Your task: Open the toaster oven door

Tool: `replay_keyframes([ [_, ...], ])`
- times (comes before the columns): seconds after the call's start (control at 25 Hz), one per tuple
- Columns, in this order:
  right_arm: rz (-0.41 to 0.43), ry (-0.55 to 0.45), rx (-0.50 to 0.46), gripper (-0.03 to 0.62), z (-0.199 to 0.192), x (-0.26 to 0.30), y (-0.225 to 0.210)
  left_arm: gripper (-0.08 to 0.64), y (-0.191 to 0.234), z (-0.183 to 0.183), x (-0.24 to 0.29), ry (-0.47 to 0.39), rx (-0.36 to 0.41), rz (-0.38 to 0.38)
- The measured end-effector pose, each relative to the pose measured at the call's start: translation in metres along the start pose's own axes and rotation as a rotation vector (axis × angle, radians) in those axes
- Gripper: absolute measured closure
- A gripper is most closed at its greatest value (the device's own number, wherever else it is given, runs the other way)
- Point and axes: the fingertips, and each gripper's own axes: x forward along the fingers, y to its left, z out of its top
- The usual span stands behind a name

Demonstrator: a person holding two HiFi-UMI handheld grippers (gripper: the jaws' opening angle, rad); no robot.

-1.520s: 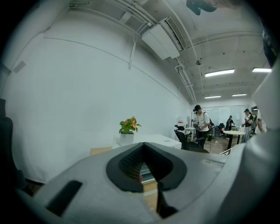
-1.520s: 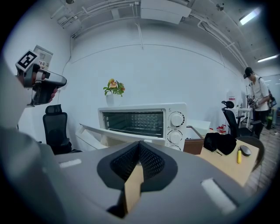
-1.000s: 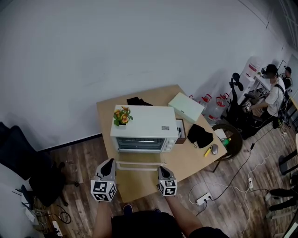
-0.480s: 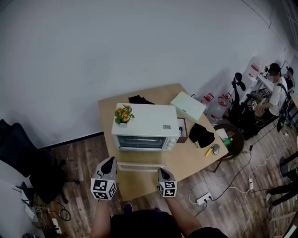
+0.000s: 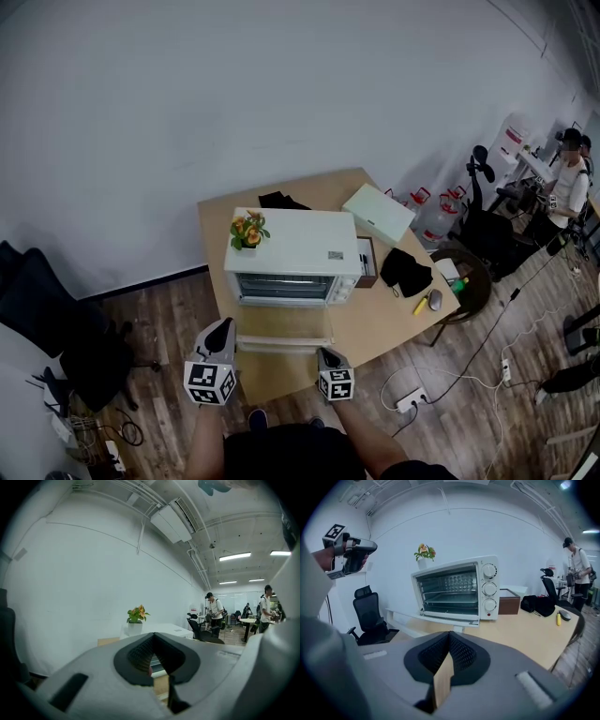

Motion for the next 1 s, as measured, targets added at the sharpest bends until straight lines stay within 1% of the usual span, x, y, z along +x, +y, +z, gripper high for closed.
replay_keyframes([
  [0.08,0.015,0.023,-0.005,0.583,-0.008,0.002,0.004,0.561,-0.001,0.0,-0.002,-0.001,-0.011,-0.004],
  [0.2,0.026,0.026,0.009,0.583,-0.014,0.007,0.006,0.561,0.0,0.001,-0.004,-0.004,-0.024,-0.006],
  [0.4,0.012,0.046,0.017,0.583,-0.02,0.012,0.008,0.561,0.002,0.002,-0.006,-0.006,-0.025,0.003],
  [0.52,0.019,0.058,0.026,0.583,-0.026,0.014,0.009,0.561,0.005,0.0,-0.007,-0.007,-0.044,0.005],
  [0.84,0.022,0.111,0.031,0.583,-0.044,0.02,0.009,0.561,0.01,-0.002,-0.005,0.001,-0.06,0.009],
  [1.0,0.031,0.125,0.046,0.583,-0.05,0.022,0.01,0.561,0.008,0.0,-0.004,-0.002,-0.056,0.008],
])
